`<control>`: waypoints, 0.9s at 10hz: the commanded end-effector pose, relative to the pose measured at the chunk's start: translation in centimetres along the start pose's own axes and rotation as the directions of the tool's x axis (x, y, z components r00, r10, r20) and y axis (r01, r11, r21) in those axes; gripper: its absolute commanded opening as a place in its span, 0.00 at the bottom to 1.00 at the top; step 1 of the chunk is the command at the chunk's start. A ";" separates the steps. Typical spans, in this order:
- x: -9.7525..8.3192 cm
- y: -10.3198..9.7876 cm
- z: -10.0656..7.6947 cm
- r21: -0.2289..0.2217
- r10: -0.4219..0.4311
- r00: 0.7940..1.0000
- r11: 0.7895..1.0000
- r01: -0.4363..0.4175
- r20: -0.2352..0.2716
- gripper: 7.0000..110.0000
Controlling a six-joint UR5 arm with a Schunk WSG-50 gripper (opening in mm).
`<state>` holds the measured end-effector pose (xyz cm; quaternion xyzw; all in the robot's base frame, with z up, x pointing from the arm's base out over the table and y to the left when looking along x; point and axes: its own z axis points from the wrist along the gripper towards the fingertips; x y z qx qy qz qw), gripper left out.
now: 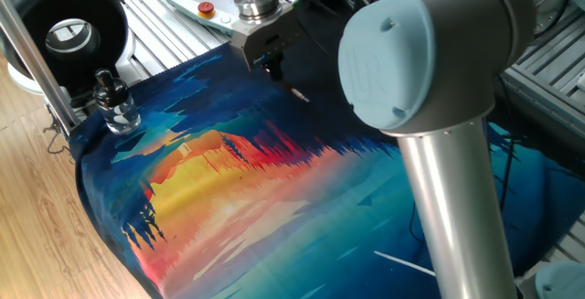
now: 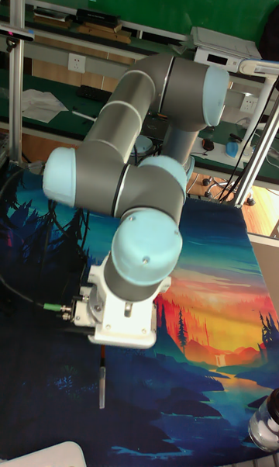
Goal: Place the brush on the pen rack
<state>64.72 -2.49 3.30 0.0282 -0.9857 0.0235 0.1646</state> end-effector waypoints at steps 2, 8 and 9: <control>3.8 0.2 -2.7 0.026 -0.103 0.995 0.994 0.103 -0.004 0.00; 6.6 1.6 -3.9 0.165 -0.284 0.959 0.945 0.282 -0.015 0.00; 7.0 0.9 -3.8 0.216 -0.309 0.950 0.926 0.311 -0.042 0.00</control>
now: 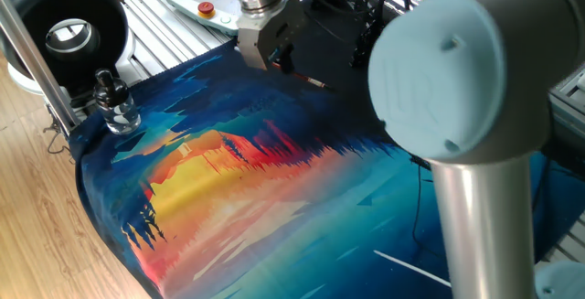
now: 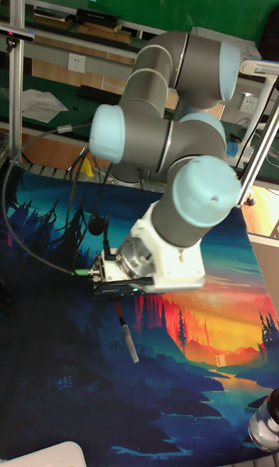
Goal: Place the brush on the pen rack
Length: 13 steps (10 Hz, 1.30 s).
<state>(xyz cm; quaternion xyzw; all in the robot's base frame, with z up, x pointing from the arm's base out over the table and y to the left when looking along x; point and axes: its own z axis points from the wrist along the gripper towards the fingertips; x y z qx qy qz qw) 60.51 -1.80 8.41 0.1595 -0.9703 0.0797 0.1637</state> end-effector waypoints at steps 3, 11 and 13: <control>1.9 1.3 0.3 0.139 -0.146 0.988 0.978 0.152 -0.055 0.00; -0.8 0.7 0.4 0.418 -0.626 0.774 0.681 0.602 -0.096 0.00; -1.9 0.4 0.0 0.455 -0.748 0.641 0.517 0.725 -0.171 0.00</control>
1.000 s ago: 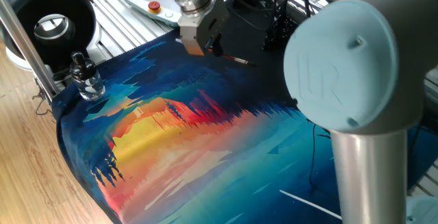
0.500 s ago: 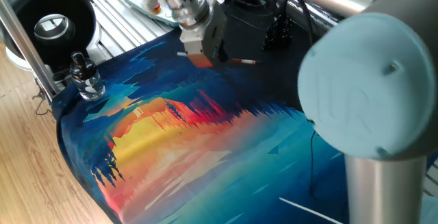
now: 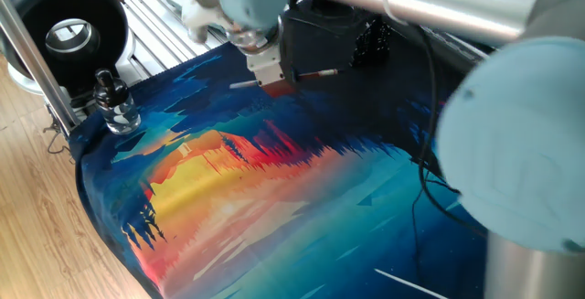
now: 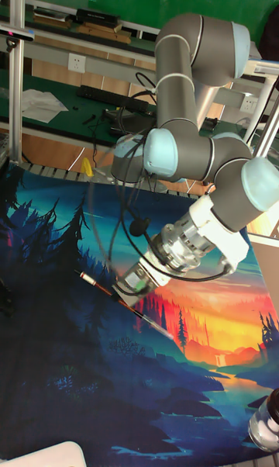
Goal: Place the brush on the pen rack
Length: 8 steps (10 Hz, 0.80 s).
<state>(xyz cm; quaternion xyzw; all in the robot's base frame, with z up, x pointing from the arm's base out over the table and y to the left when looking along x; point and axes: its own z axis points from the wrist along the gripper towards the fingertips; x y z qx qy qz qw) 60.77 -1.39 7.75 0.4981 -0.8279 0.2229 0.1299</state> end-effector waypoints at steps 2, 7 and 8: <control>0.5 -1.5 -0.3 0.112 -0.285 0.958 0.951 0.288 -0.044 0.00; -2.3 -0.5 -0.3 0.097 -0.189 0.978 0.979 0.180 0.089 0.00; -4.6 1.9 -0.6 -0.001 -0.084 0.976 0.996 0.086 0.199 0.00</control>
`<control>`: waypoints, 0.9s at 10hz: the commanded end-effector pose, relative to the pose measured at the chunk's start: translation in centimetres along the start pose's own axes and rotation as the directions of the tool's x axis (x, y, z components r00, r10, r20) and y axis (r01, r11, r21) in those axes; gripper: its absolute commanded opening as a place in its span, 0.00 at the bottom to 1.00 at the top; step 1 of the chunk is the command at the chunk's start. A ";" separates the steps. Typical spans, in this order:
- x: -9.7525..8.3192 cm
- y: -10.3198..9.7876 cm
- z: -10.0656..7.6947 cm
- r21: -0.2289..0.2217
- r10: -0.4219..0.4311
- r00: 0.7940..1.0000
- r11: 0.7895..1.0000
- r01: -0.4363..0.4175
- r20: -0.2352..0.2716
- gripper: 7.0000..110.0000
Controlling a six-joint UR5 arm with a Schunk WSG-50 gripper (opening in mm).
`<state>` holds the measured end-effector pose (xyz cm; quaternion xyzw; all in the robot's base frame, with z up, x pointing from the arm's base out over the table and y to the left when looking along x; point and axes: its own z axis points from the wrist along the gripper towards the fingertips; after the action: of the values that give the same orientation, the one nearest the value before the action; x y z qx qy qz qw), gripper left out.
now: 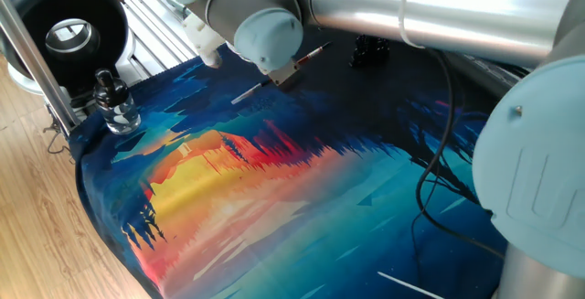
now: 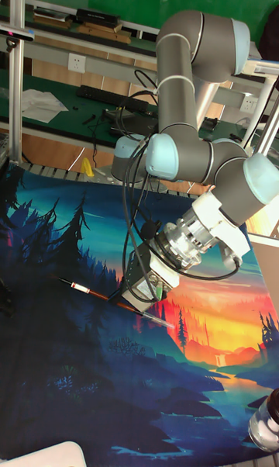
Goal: Place the brush on the pen rack
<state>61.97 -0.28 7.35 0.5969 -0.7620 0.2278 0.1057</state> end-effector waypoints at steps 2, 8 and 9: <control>-5.9 3.0 -1.0 -0.170 0.232 0.950 0.965 -0.198 0.208 0.00; -1.7 1.2 -0.1 -0.054 0.091 0.993 0.995 -0.088 0.068 0.00; -1.7 1.4 -0.1 -0.061 0.090 0.994 0.994 -0.086 0.067 0.00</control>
<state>61.09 2.12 6.15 0.5650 -0.8012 0.1811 0.0779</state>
